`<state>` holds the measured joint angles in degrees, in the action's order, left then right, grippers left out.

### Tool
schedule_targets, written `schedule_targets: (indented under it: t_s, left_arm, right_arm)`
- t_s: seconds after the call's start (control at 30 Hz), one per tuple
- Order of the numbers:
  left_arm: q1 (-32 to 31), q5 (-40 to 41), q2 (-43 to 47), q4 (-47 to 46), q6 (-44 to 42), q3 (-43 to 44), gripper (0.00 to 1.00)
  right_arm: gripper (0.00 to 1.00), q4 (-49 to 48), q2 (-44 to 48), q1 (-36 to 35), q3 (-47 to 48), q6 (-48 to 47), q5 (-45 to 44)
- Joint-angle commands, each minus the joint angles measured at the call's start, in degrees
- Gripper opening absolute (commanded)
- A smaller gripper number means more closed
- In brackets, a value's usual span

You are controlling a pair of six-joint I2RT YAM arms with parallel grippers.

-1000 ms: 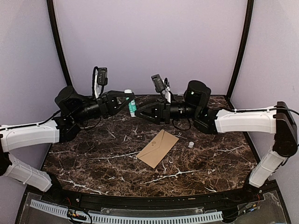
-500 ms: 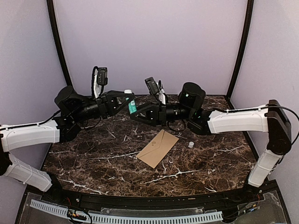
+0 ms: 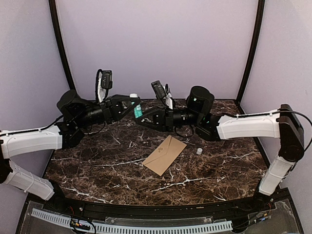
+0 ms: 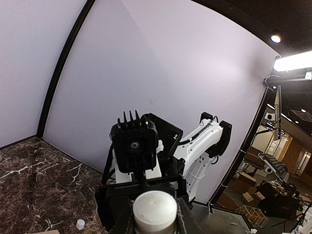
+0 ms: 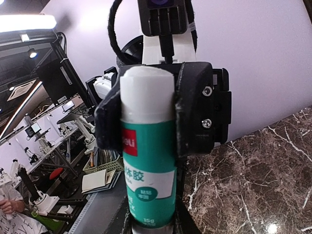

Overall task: Place the letter into the envelope and seal it
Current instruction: Screw the solid glue.

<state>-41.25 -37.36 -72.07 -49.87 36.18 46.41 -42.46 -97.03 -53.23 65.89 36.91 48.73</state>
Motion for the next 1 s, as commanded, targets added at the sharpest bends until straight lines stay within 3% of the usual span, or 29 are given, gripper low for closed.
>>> schedule_targets:
  t_s: [0.0, 0.33, 0.5, 0.63, 0.97]
  left_arm:
    - [0.22, 0.79, 1.59, 0.23, -3.02, -0.16, 0.0]
    - [-0.99, 12.69, 3.42, 15.78, -13.67, 1.4, 0.0]
    - [-2.88, 19.54, 2.98, 20.31, -14.81, 2.75, 0.0]
    - [-5.12, 28.51, 2.11, 24.81, -17.12, 4.84, 0.0]
    - [-7.13, 41.98, -0.33, 32.95, -16.77, 8.5, 0.0]
  right_arm:
    - [0.13, 0.53, 1.05, -0.31, 0.5, -1.13, -3.03]
    - [0.08, 15.23, 3.42, -0.47, 2.85, -8.13, -20.52]
    - [0.09, 21.19, 1.66, -1.01, 6.54, -9.47, -27.23]
    - [0.09, 28.23, -0.05, -1.96, 11.3, -10.9, -35.79]
    - [0.08, 41.9, -5.74, -5.91, 23.25, -13.41, -57.64]
